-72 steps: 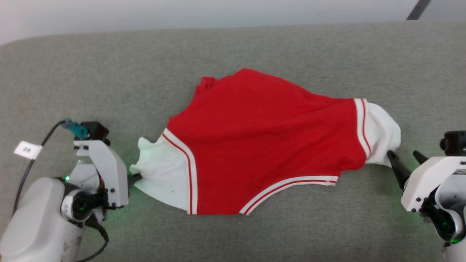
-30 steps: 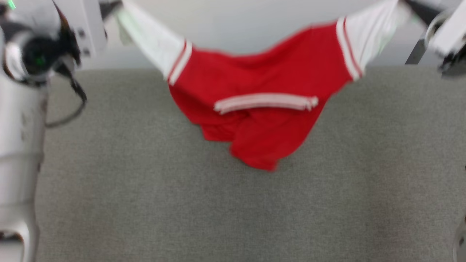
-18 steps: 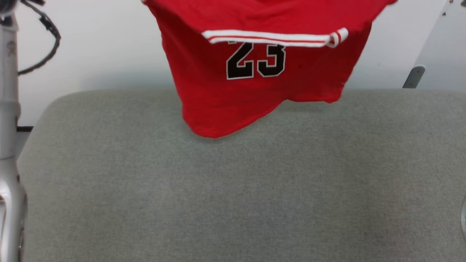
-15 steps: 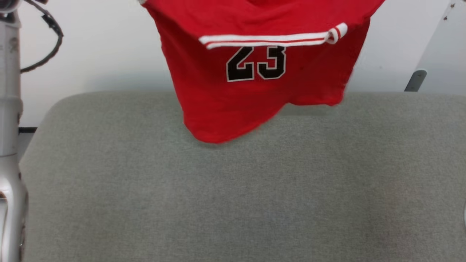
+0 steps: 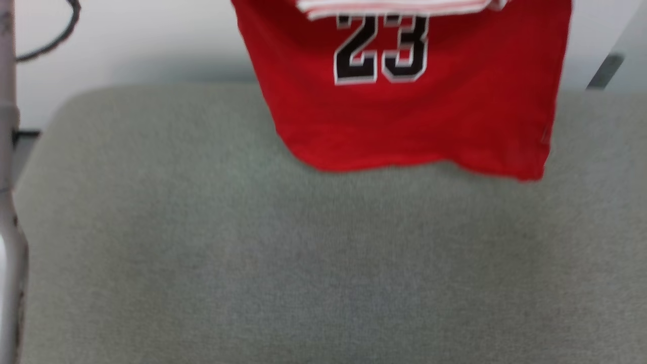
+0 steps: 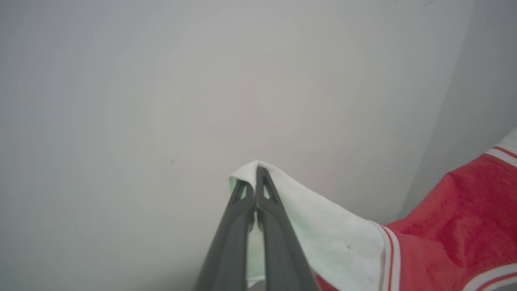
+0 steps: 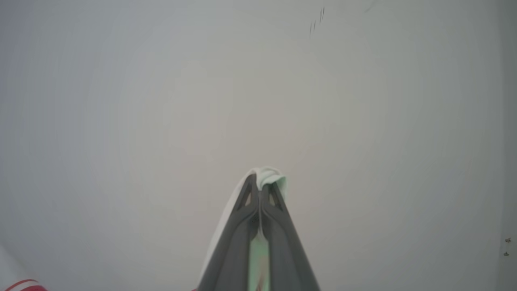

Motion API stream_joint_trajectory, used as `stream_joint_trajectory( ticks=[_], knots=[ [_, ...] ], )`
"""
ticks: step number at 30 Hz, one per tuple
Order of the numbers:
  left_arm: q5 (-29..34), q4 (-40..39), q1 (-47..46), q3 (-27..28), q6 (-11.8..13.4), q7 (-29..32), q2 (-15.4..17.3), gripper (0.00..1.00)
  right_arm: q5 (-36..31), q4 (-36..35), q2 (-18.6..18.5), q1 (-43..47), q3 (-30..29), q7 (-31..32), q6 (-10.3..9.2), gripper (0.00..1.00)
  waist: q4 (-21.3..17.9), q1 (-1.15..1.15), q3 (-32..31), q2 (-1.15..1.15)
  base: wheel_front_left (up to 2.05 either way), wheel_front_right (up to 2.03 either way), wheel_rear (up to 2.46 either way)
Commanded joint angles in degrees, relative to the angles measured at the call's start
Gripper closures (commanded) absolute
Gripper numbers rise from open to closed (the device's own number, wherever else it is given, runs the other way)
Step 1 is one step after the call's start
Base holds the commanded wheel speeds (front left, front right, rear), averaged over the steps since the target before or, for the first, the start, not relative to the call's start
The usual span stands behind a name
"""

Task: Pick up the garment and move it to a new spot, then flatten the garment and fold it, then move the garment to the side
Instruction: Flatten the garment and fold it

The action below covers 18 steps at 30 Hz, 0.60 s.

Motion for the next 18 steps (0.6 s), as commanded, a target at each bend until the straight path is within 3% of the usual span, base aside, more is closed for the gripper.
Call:
stream_joint_trajectory(
  ticks=[1,10,13,18],
  knots=[
    [0.5,-0.05,-0.99,-0.01,-0.26,-0.67,-0.26,1.0,-1.31,-0.1,-0.35,-0.93,0.63,-1.32,0.04,1.0,-0.66,0.0,9.16,0.0,0.0,0.0,0.0],
    [5.63,3.06,-16.24,0.64,0.44,-20.97,-4.15,1.0,-12.7,2.47,-4.88,-12.53,7.99,-28.74,0.04,1.0,0.4,0.0,26.22,0.0,0.0,0.0,0.0],
    [5.07,3.33,-20.34,1.41,0.13,-27.98,-5.46,1.0,-15.78,2.74,-6.7,-15.87,9.54,-32.96,0.04,1.0,1.38,0.0,31.89,0.0,0.0,0.0,0.0],
    [1.44,3.74,-22.42,1.17,-0.53,-39.11,-5.92,1.0,-19.23,0.82,-9.37,-17.5,10.92,-34.69,0.03,1.0,2.75,0.0,39.19,0.0,0.0,0.0,0.0]
  ],
)
